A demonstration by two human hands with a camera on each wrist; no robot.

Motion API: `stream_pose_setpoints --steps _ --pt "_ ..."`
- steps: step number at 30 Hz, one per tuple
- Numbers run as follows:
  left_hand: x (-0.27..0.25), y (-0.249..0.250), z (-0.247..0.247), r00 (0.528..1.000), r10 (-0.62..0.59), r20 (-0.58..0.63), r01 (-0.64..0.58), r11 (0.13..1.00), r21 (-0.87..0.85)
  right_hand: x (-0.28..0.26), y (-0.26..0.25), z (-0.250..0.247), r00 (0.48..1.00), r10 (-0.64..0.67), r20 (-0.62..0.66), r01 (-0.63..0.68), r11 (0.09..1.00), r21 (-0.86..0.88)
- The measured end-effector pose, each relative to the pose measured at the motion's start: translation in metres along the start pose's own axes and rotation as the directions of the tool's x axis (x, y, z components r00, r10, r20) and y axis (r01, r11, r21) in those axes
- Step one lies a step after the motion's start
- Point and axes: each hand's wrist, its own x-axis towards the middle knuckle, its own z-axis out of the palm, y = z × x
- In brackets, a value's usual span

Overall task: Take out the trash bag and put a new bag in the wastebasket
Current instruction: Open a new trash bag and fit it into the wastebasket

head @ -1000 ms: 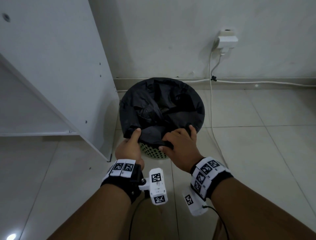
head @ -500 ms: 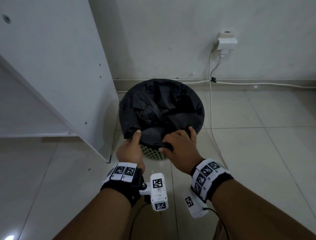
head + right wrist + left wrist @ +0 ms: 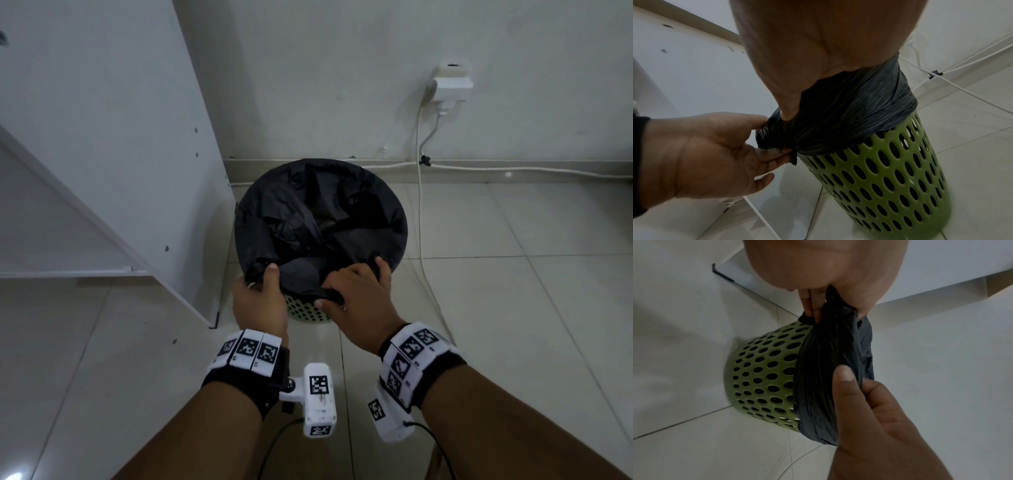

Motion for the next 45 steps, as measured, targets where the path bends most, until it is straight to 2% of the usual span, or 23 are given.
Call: stream_pose_setpoints --steps 8,21,25,29,32,36,41,43,45 --pt "-0.001 0.006 -0.010 0.987 -0.104 0.122 0.109 0.993 -0.038 0.002 0.001 -0.001 1.000 -0.009 0.000 0.009 1.000 0.005" --pt "0.004 -0.005 -0.008 0.997 -0.062 0.044 0.064 0.998 -0.028 -0.001 0.000 -0.003 1.000 -0.003 -0.003 0.003 0.999 0.034" --pt "0.009 -0.005 -0.008 0.998 0.005 0.066 -0.005 1.000 -0.003 0.001 -0.001 -0.002 1.000 -0.001 0.006 0.001 1.000 0.017" --pt "0.003 -0.005 -0.007 0.995 0.011 0.098 -0.009 1.000 -0.028 0.002 -0.001 -0.002 1.000 0.012 0.007 -0.012 1.000 0.017" --pt "0.005 -0.003 -0.007 0.998 -0.001 0.068 0.002 1.000 -0.022 0.003 -0.002 -0.003 1.000 0.021 0.022 -0.021 1.000 0.000" --pt "0.004 0.000 -0.005 0.999 -0.026 0.036 0.030 0.995 -0.099 0.004 -0.001 -0.004 0.999 0.026 0.022 -0.026 1.000 0.009" --pt "0.008 -0.008 -0.007 0.979 -0.158 0.127 0.172 0.979 -0.111 0.004 -0.003 -0.003 0.999 0.029 0.022 -0.029 1.000 0.002" --pt "0.009 -0.009 -0.006 0.973 -0.151 0.177 0.165 0.984 -0.065 0.004 -0.002 -0.003 0.999 0.028 0.022 -0.028 1.000 0.003" --pt "0.010 -0.010 -0.006 0.983 -0.122 0.137 0.130 0.991 -0.045 0.004 -0.002 -0.002 0.999 0.029 0.021 -0.029 1.000 0.008"
